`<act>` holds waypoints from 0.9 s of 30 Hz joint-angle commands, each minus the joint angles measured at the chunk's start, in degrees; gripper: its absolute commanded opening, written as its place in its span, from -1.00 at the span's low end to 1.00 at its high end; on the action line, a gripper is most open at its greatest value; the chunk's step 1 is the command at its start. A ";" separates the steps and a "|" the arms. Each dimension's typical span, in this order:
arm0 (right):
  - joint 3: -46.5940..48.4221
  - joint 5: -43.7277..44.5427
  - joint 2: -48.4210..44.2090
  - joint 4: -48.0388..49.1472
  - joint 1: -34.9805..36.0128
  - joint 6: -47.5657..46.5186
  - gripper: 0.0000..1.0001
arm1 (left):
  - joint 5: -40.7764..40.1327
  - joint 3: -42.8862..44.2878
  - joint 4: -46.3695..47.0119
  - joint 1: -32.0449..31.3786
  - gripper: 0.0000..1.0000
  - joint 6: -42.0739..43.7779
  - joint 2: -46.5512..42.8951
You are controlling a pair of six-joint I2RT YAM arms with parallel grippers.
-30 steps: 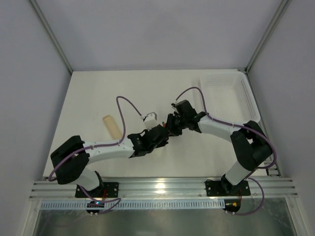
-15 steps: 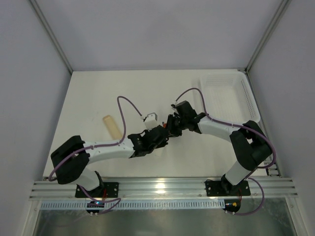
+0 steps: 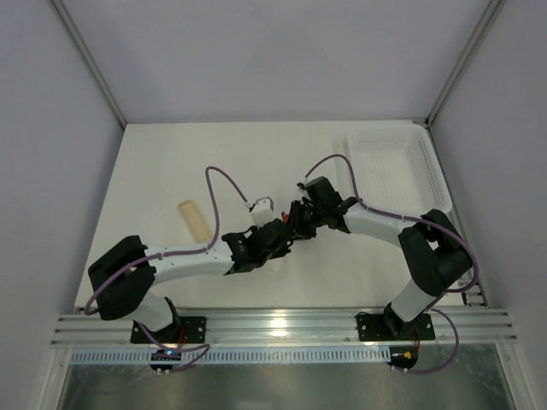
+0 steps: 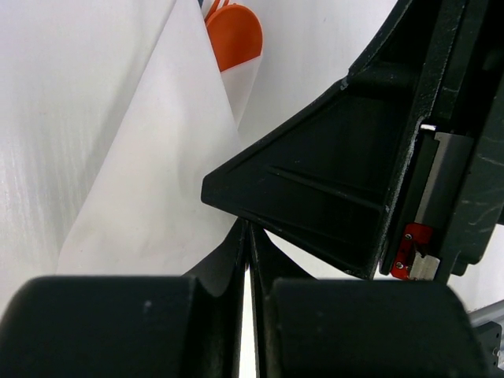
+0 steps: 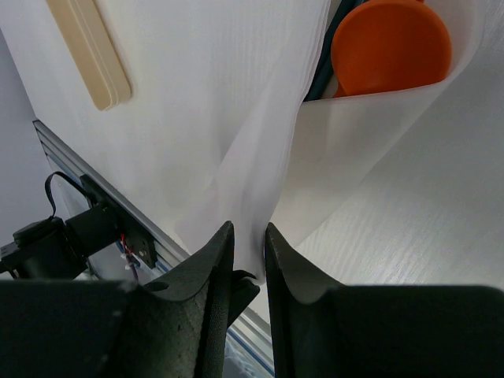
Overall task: Place the utensils on the paper napkin and roll it up
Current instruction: Roll the napkin at the center of the board.
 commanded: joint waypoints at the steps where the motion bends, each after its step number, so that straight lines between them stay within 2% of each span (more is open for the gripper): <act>1: 0.00 -2.74 -0.20 0.68 0.86 -0.27 -0.47 | -2.81 2.07 0.65 -0.05 -0.91 0.79 -0.74; 6: -0.09 -3.00 0.15 1.21 0.86 -0.01 -0.61 | -2.55 1.81 0.74 -0.05 -0.77 0.79 -0.91; 13: -0.09 -3.00 1.12 2.00 0.86 0.17 -0.93 | -2.55 0.75 1.17 -0.05 -0.65 0.97 -2.05; 17: 0.00 -2.83 1.30 2.18 0.86 0.08 -0.93 | -2.29 0.93 1.18 -0.05 -0.50 2.11 -2.93; 27: 0.27 -2.74 2.18 2.27 0.86 -0.80 -0.93 | -1.76 -1.70 0.47 -0.93 -0.39 5.10 -9.34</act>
